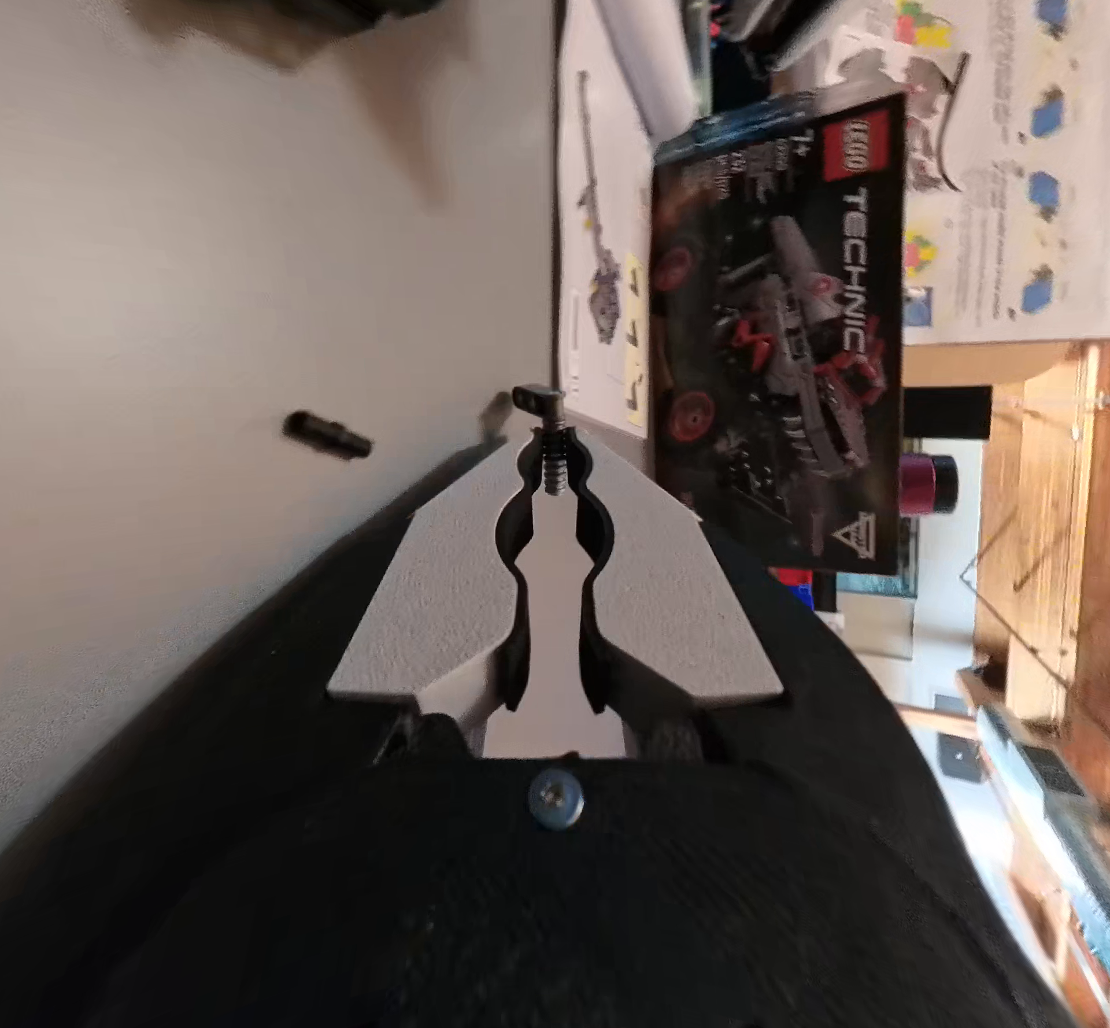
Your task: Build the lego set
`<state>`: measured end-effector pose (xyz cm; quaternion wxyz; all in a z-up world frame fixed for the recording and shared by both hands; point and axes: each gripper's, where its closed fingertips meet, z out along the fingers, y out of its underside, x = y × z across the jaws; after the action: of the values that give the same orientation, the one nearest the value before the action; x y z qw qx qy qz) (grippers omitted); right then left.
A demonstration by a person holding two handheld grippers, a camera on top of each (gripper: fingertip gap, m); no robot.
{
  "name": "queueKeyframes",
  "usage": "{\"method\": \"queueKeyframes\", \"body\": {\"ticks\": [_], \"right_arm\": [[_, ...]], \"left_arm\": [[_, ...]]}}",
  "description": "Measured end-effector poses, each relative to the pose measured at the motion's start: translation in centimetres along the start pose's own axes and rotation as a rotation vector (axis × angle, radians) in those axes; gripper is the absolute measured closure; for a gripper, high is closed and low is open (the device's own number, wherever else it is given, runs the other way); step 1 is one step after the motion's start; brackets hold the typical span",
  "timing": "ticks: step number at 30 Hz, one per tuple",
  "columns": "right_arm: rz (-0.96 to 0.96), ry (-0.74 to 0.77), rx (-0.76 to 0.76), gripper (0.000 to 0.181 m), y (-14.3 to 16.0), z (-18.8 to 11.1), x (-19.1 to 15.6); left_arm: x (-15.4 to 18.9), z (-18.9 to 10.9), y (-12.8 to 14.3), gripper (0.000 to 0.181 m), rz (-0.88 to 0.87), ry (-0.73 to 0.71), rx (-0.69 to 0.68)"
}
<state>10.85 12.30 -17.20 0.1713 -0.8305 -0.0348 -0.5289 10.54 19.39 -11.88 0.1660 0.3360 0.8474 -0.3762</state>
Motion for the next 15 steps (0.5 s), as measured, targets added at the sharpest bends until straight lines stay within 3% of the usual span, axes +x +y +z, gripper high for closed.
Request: {"method": "queueKeyframes", "body": {"ticks": [1, 7, 9, 11, 15], "right_arm": [[-0.024, -0.01, -0.003, 0.175, 0.2, 0.0, -0.4], [-0.057, -0.022, 0.047, 0.167, -0.3, -0.6, -0.6], [-0.018, -0.035, 0.057, 0.153, -0.2, -1.1, -0.2], [0.078, -0.066, 0.07, 0.14, 0.0, -1.7, 0.1], [0.363, -0.181, 0.134, 0.136, -0.1, -2.8, 0.4]], "left_arm": [[0.1, 0.2, 0.2, 0.178, 0.019, 0.017, -0.021], [0.3, 1.8, 0.3, 0.178, 0.134, 0.121, -0.102], [0.1, 2.6, 0.2, 0.178, 0.161, 0.152, -0.128], [0.0, 3.3, -0.2, 0.178, 0.171, 0.188, -0.136], [0.0, 4.6, -0.2, 0.178, 0.164, 0.255, -0.175]]}}
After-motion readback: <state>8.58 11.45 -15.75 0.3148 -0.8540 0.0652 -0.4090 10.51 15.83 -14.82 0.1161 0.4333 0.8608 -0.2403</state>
